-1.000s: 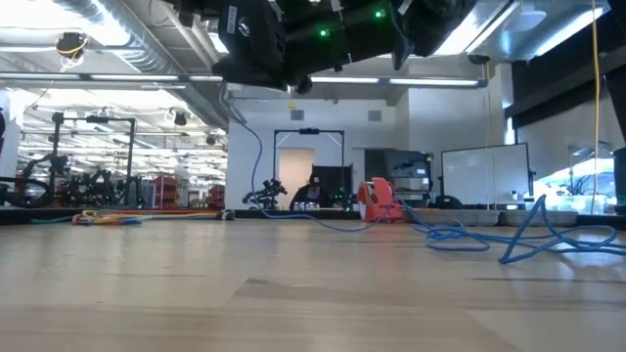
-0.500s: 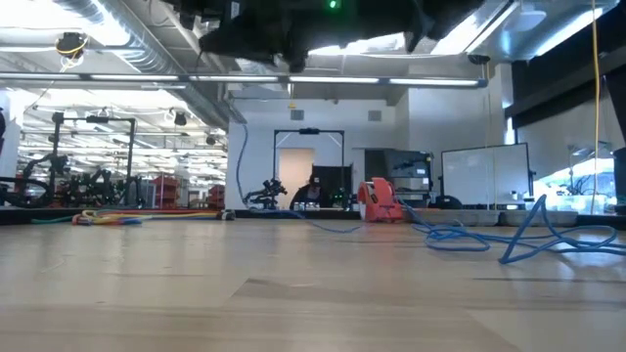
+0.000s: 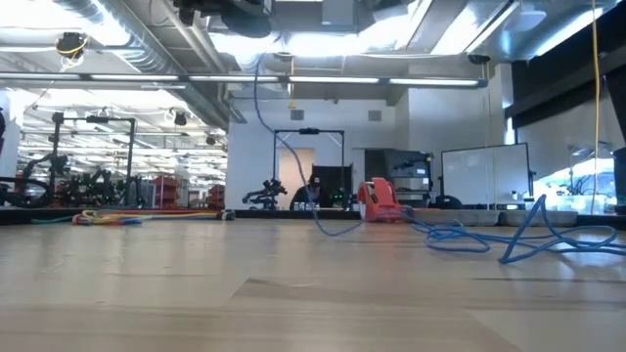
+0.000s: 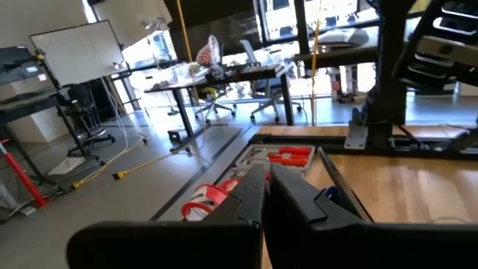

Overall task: Coil cords
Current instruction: Uncoil the blue wire from the black spool

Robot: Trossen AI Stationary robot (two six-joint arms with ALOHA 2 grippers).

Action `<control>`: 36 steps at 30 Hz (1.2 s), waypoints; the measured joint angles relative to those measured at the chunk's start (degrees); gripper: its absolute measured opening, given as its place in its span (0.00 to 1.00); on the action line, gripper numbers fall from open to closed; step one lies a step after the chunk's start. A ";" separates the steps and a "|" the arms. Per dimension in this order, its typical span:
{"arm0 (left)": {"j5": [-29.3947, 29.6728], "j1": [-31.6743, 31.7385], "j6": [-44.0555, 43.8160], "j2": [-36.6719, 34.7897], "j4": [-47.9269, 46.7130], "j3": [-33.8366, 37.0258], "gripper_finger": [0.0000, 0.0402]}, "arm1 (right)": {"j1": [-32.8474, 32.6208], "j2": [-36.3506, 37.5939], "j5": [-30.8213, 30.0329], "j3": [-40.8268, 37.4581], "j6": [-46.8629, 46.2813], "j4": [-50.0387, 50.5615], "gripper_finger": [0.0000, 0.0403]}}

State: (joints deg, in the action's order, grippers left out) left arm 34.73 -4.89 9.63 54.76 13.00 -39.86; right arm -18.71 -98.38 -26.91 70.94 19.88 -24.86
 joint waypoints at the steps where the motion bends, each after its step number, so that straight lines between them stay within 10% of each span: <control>1: 0.15 0.00 0.02 0.00 0.15 0.00 0.02 | 0.07 0.18 -0.12 0.02 -0.16 0.00 0.00; 11: 1.45 0.13 0.02 -0.02 -0.32 0.03 0.01 | 5.03 -6.15 12.44 1.81 -3.40 -9.81 0.00; 17: 1.23 0.13 1.05 0.00 -0.98 0.04 0.01 | 5.44 -7.63 7.23 9.39 6.24 -8.13 0.00; 28: 0.75 -0.05 1.05 0.00 -1.63 0.11 0.01 | -3.21 3.39 -31.63 15.10 9.85 36.89 0.00; 33: 0.62 -0.08 0.27 0.00 0.01 0.11 0.01 | -3.74 3.71 -27.85 13.76 -15.83 61.13 0.00; 36: 0.09 -0.15 -1.29 0.00 1.18 0.11 0.01 | -2.46 2.03 -21.74 7.42 -21.81 58.45 0.00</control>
State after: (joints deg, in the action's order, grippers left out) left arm 34.83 -5.04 8.34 54.76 14.18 -39.75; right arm -21.17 -96.35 -48.65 78.36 -1.93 33.58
